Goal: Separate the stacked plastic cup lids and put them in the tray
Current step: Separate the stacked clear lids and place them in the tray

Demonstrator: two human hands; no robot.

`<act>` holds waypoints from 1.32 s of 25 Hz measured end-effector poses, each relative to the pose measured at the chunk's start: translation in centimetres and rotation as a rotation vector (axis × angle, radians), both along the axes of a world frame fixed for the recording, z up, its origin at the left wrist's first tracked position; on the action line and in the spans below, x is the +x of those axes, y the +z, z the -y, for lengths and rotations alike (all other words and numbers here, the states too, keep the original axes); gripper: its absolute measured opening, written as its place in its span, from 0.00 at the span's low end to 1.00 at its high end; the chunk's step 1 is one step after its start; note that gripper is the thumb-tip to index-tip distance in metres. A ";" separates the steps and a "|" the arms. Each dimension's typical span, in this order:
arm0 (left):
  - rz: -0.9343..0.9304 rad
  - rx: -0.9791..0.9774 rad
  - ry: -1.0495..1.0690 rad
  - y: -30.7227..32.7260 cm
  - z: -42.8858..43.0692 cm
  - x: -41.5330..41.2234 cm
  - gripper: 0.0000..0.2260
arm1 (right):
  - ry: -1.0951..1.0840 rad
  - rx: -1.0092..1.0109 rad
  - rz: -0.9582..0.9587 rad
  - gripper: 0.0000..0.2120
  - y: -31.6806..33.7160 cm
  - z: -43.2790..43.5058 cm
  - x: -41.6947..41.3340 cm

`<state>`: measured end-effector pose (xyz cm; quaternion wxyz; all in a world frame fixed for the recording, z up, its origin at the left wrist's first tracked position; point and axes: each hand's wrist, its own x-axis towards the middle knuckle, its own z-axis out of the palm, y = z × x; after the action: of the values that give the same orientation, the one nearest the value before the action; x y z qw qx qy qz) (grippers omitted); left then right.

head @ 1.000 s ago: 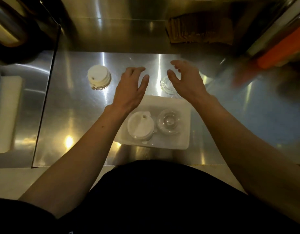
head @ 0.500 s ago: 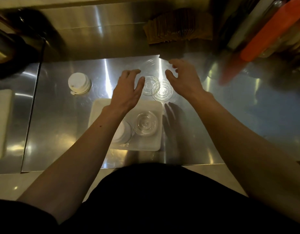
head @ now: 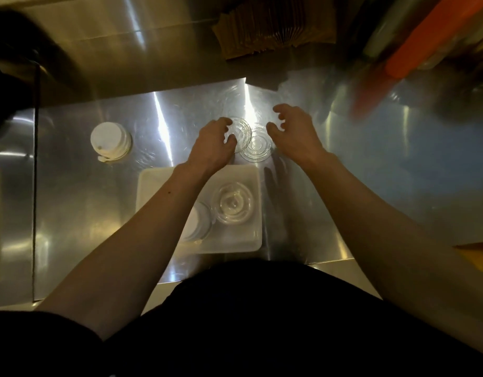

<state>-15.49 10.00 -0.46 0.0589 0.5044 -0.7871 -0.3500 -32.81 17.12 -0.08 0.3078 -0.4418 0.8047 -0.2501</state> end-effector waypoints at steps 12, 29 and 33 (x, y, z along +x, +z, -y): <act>0.095 0.216 0.060 -2.0 2.1 -2.3 0.19 | -0.072 0.197 0.141 0.25 -2.8 0.6 -0.8; 0.040 0.238 0.104 -2.7 2.3 -2.8 0.17 | -0.397 0.212 0.453 0.23 -3.4 0.8 0.3; -0.021 0.219 0.158 -2.4 2.9 -2.4 0.19 | -0.404 0.196 0.471 0.23 -3.0 1.1 0.9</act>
<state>-17.92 7.07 -2.82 0.0393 0.5645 -0.7014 -0.4334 -31.88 15.99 -3.05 0.4708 -0.1716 0.8030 -0.3226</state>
